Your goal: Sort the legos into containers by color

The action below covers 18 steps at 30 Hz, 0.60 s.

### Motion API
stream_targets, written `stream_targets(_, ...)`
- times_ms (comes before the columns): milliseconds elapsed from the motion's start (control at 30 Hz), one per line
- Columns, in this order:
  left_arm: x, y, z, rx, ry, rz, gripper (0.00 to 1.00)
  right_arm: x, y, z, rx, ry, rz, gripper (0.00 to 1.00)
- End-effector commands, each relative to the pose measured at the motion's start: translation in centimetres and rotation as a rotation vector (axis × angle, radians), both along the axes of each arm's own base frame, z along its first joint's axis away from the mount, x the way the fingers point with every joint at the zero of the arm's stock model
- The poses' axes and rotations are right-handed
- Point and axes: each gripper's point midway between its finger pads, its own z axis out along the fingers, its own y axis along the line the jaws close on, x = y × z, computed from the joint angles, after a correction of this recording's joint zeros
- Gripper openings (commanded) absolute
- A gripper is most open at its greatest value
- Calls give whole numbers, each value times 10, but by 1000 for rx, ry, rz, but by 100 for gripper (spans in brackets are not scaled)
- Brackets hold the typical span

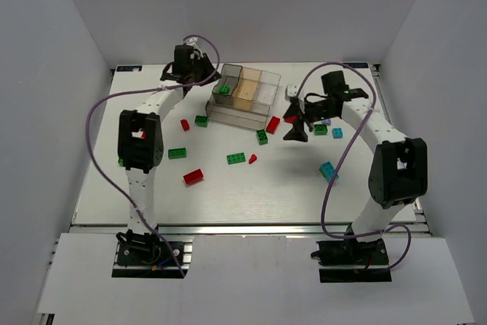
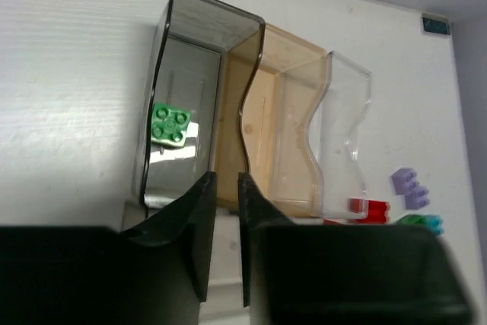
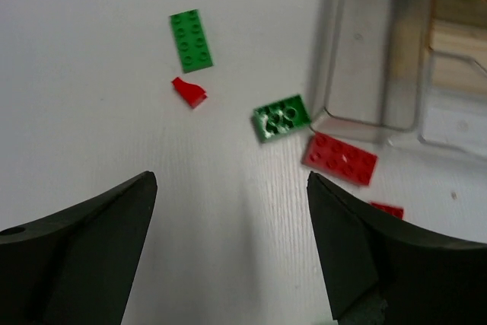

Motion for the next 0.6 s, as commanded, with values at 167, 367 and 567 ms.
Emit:
stream_targets(167,-119,74,80,66,-45,181,47,-55,101,-33,-65,-165,424,86)
stream_targets(367,-221,114,55,165,66,285,81,-47,150,-64,-141,-148,356,86)
stream_targets(567,-271,146,48,214,102,404,84,-30,174,-106,-228,-55,270,86)
